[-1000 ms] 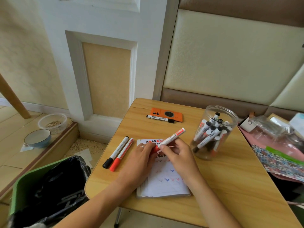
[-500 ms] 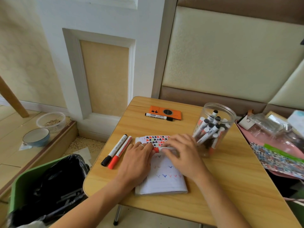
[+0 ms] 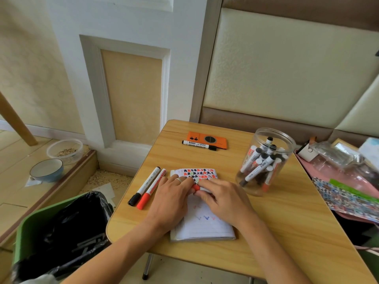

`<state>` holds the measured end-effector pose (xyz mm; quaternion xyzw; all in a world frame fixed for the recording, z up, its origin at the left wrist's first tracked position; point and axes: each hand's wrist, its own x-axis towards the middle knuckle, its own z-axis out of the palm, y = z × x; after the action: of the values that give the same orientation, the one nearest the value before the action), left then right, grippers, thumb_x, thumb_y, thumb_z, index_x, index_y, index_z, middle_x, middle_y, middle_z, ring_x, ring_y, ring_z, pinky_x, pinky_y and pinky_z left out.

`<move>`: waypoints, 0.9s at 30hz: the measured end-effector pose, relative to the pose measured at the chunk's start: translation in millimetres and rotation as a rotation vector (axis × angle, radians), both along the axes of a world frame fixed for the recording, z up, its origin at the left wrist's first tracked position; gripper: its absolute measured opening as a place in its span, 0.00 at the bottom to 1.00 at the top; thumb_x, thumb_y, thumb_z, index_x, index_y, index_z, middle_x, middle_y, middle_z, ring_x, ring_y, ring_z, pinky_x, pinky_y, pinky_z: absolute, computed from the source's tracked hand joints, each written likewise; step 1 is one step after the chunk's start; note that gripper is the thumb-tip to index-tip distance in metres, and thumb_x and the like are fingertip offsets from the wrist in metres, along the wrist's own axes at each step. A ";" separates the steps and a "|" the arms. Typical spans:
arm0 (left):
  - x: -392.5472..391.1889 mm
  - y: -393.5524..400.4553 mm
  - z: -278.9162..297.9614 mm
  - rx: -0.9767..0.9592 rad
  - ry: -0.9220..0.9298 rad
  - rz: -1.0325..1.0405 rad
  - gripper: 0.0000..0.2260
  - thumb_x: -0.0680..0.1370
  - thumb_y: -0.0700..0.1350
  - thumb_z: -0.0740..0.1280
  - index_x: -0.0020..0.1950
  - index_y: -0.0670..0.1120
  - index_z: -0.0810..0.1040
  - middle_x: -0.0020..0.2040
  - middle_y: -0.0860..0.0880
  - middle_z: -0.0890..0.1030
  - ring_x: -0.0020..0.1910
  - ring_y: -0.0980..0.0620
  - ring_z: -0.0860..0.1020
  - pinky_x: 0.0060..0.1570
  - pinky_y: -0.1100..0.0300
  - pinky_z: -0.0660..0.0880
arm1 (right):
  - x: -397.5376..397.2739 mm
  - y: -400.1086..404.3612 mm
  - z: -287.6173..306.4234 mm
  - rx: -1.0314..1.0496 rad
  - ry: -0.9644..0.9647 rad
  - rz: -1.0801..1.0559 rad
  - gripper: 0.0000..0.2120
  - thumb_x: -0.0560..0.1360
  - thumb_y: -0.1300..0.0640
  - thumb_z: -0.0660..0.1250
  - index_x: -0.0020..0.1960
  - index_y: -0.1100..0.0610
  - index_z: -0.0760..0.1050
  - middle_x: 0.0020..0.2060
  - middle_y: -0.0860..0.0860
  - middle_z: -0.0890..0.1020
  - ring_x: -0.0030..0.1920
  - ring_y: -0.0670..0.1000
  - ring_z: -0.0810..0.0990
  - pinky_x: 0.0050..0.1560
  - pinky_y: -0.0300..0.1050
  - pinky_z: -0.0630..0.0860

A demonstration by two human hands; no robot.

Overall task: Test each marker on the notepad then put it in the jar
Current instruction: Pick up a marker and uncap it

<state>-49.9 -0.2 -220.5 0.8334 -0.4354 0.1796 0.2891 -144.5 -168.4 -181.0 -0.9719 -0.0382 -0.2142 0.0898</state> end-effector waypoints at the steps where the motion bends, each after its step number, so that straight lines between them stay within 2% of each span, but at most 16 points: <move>1: 0.2 -0.1 -0.3 0.002 -0.001 -0.001 0.10 0.81 0.44 0.59 0.43 0.54 0.62 0.34 0.55 0.69 0.35 0.52 0.65 0.39 0.52 0.68 | -0.3 0.1 0.9 -0.008 0.018 0.000 0.20 0.80 0.36 0.54 0.55 0.45 0.78 0.41 0.45 0.82 0.40 0.53 0.81 0.34 0.47 0.73; 7: 0.7 0.9 -2.1 0.001 -0.004 0.001 0.11 0.81 0.43 0.63 0.43 0.55 0.63 0.35 0.55 0.70 0.36 0.53 0.65 0.40 0.52 0.69 | -1.6 2.4 7.3 -0.054 0.110 -0.012 0.26 0.78 0.32 0.46 0.56 0.46 0.75 0.40 0.47 0.83 0.42 0.54 0.82 0.36 0.48 0.70; 10: 0.4 1.1 -1.0 -0.011 -0.009 0.002 0.11 0.81 0.42 0.64 0.43 0.54 0.64 0.35 0.56 0.71 0.36 0.53 0.65 0.40 0.53 0.68 | -1.8 2.7 10.4 -0.069 0.158 -0.041 0.22 0.81 0.32 0.51 0.57 0.46 0.74 0.41 0.47 0.83 0.43 0.54 0.81 0.37 0.47 0.67; 14: -1.3 2.7 2.6 -0.028 0.010 0.029 0.09 0.82 0.45 0.62 0.43 0.53 0.67 0.36 0.56 0.72 0.37 0.53 0.68 0.45 0.50 0.71 | -4.4 1.2 13.5 -0.063 0.175 -0.101 0.22 0.79 0.29 0.52 0.48 0.45 0.72 0.36 0.45 0.79 0.37 0.50 0.76 0.36 0.46 0.67; 16: -4.3 3.0 3.8 -0.047 0.016 0.031 0.09 0.83 0.46 0.60 0.43 0.52 0.67 0.36 0.55 0.73 0.37 0.52 0.68 0.45 0.49 0.72 | -4.5 0.5 13.1 -0.049 0.156 -0.115 0.20 0.78 0.28 0.53 0.44 0.44 0.67 0.35 0.45 0.78 0.36 0.50 0.75 0.35 0.46 0.65; 18: -6.6 2.8 5.3 -0.076 0.049 0.057 0.09 0.84 0.48 0.56 0.45 0.51 0.69 0.38 0.54 0.73 0.39 0.51 0.69 0.47 0.49 0.71 | -3.3 -2.1 11.6 0.004 0.114 -0.138 0.22 0.79 0.28 0.53 0.42 0.46 0.65 0.35 0.44 0.76 0.35 0.48 0.73 0.35 0.47 0.68; 20: -4.9 2.4 3.6 -0.087 0.095 0.094 0.10 0.84 0.50 0.55 0.49 0.50 0.72 0.43 0.54 0.75 0.43 0.51 0.70 0.51 0.51 0.70 | -2.0 -8.3 6.3 0.139 0.046 -0.143 0.20 0.83 0.35 0.52 0.43 0.47 0.69 0.36 0.43 0.77 0.35 0.47 0.76 0.37 0.48 0.74; 22: -1.1 2.3 -0.5 -0.072 0.132 0.114 0.10 0.83 0.52 0.57 0.55 0.51 0.75 0.50 0.53 0.75 0.50 0.51 0.71 0.56 0.53 0.68 | -0.8 -14.8 1.3 0.304 -0.035 -0.162 0.10 0.85 0.47 0.55 0.55 0.47 0.74 0.41 0.44 0.80 0.38 0.45 0.80 0.39 0.48 0.78; 24: 1.7 1.4 -3.8 -0.036 0.163 0.112 0.10 0.82 0.51 0.60 0.58 0.51 0.77 0.56 0.53 0.75 0.55 0.51 0.72 0.59 0.54 0.67 | -0.1 -17.8 0.4 0.424 -0.096 -0.181 0.09 0.85 0.54 0.59 0.64 0.49 0.70 0.43 0.45 0.82 0.37 0.45 0.82 0.38 0.47 0.79; 27: 4.0 -0.1 -3.7 0.010 0.201 0.109 0.10 0.80 0.49 0.63 0.60 0.51 0.77 0.61 0.52 0.75 0.59 0.49 0.72 0.61 0.52 0.68 | -0.8 -15.9 2.8 0.649 -0.160 -0.138 0.08 0.85 0.60 0.61 0.61 0.50 0.71 0.42 0.48 0.82 0.36 0.48 0.83 0.36 0.47 0.83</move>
<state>-45.9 -0.3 -224.2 0.8711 -0.3593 0.1083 0.3169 -145.4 -184.3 -178.1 -0.8732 0.0909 -0.2962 0.3763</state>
